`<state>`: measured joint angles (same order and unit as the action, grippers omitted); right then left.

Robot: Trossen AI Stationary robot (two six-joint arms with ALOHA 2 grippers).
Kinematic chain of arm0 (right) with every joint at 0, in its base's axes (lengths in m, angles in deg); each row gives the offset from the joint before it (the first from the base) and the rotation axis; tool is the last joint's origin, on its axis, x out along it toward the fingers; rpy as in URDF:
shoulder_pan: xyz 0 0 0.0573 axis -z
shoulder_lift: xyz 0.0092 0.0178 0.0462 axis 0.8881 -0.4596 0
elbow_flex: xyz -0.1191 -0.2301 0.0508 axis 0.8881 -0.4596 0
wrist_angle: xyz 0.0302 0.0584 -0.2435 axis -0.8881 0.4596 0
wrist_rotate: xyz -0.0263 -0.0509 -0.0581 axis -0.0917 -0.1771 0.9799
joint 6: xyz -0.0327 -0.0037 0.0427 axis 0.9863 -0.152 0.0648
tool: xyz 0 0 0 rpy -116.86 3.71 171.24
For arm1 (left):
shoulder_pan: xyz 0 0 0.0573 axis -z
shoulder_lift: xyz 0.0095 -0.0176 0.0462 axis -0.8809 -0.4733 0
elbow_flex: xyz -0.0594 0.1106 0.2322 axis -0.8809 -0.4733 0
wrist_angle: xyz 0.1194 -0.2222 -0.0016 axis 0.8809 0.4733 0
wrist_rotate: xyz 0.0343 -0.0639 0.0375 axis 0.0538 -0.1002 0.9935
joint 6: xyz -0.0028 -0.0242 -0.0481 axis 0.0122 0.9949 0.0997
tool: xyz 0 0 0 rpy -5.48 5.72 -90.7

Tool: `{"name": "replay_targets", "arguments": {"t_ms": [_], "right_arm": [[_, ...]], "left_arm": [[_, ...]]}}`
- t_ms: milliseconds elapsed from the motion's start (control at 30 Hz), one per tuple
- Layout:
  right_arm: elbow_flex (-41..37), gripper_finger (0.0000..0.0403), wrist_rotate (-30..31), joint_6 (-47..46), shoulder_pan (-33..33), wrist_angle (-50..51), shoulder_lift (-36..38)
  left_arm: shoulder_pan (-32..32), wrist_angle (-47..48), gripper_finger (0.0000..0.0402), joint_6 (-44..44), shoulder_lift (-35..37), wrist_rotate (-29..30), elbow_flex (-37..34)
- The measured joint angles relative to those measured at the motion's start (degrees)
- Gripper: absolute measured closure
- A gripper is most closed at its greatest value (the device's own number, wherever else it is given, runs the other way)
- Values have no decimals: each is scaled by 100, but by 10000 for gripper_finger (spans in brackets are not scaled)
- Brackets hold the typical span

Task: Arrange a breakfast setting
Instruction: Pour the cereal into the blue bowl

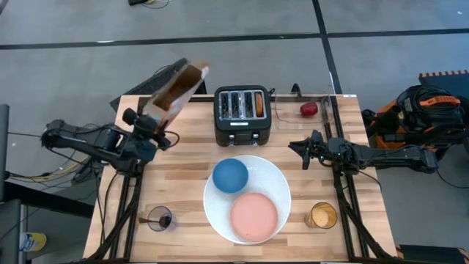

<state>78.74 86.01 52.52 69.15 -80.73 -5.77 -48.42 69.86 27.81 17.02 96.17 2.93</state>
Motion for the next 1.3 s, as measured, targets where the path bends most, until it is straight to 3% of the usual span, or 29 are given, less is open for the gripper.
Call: {"name": "replay_targets", "arguments": {"t_ms": [267,433,933,1300], "right_arm": [[1,312,-1,1,1,0,0],[0,312,0,0,1,1,0],[2,312,-2,2,-1,-1,0],[2,312,-2,1,1,-1,0]], "left_arm": [[719,-4,187,-405,107,-37,-2],[941,3,187,-817,107,-353,-2],[1142,3,187,-1817,42,-958,-2],[1140,13,187,-3331,31,-739,-2]]}}
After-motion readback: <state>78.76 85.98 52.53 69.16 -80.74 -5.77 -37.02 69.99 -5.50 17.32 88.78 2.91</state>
